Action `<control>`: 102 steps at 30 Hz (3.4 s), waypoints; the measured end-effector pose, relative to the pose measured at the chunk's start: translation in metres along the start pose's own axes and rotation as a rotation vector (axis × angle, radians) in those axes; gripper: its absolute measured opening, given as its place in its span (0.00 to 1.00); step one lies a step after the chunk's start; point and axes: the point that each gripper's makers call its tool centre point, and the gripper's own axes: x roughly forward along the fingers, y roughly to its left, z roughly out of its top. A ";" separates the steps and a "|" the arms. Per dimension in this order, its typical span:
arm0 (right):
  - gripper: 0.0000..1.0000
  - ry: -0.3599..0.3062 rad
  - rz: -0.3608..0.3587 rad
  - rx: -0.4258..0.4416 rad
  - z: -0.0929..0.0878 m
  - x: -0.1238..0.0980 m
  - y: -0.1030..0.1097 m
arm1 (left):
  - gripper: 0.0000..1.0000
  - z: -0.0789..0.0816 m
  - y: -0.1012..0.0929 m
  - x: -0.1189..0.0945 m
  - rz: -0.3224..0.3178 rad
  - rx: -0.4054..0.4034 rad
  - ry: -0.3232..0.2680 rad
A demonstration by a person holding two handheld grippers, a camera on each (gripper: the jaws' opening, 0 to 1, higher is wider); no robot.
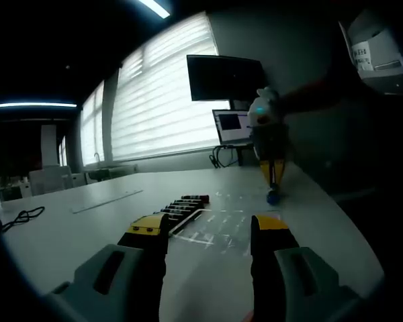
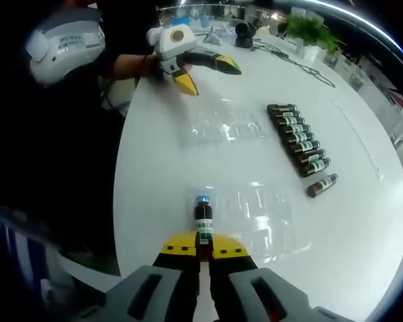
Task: Grip medicine bottles put into box
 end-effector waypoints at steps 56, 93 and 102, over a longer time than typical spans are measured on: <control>0.18 0.122 -0.119 -0.062 -0.011 -0.005 -0.052 | 0.41 0.000 -0.001 0.001 -0.002 0.005 0.001; 0.25 0.098 -0.034 -0.234 0.002 0.000 -0.046 | 0.42 0.000 -0.001 0.000 -0.008 0.000 -0.001; 0.19 -0.123 -0.117 -0.004 0.039 -0.012 -0.053 | 0.42 0.000 -0.002 -0.001 -0.010 0.006 0.001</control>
